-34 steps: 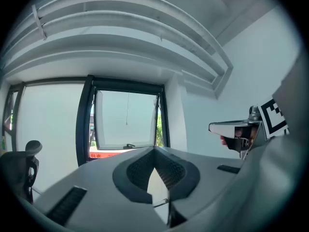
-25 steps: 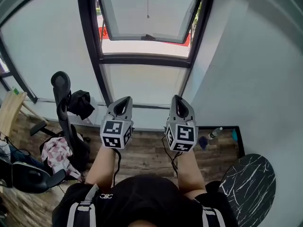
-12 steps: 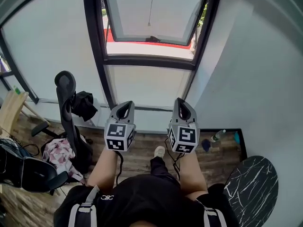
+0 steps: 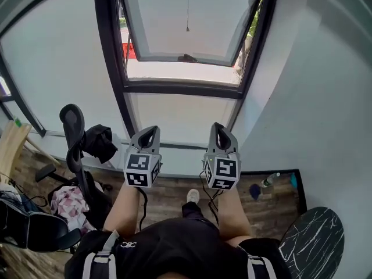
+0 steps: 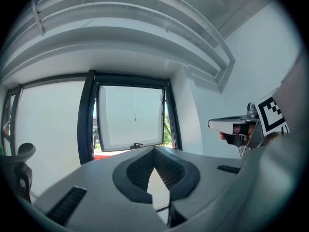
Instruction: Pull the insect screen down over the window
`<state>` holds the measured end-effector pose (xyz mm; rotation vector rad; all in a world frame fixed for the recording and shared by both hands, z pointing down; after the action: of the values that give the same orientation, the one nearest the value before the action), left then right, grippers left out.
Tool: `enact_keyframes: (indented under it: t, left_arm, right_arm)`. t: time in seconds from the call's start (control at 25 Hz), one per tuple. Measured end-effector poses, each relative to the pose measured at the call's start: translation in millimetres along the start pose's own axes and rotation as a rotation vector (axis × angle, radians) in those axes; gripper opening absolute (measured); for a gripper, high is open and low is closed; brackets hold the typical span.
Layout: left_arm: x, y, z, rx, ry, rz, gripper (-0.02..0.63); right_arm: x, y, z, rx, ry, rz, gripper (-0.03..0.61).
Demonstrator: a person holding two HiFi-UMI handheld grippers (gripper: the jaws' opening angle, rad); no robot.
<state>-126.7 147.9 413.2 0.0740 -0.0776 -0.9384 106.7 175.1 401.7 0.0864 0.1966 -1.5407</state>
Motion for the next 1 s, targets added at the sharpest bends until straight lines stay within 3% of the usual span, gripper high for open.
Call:
enact_keyframes:
  t: [0.44, 0.68, 1.0]
  left_arm:
    - [152.8, -62.8, -4.5, 0.019, -0.013, -0.050, 0.012]
    - [243.1, -94.4, -17.3, 0.024, -0.020, -0.067, 0.012]
    - [328.0, -127.7, -20.9, 0.007, -0.025, -0.087, 0.012]
  right_arm:
    - [170.5, 41.2, 38.3, 0.014, -0.029, -0.023, 0.005]
    - [265.7, 66.0, 44.8, 0.009, -0.021, -0.086, 0.005]
    - [354.8, 95.2, 55.4, -0.002, -0.005, -0.095, 0.005]
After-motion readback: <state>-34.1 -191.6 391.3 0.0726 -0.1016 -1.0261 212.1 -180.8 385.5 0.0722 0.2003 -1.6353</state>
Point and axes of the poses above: the fingertips, and each gripper's own axes: x forward along the fingers, y to its right, z out of its underside, the point moved 8 cm from there along -x, backward along the fingers, and after that the axes turned 9 degrees about z, right-handed, at the moved point
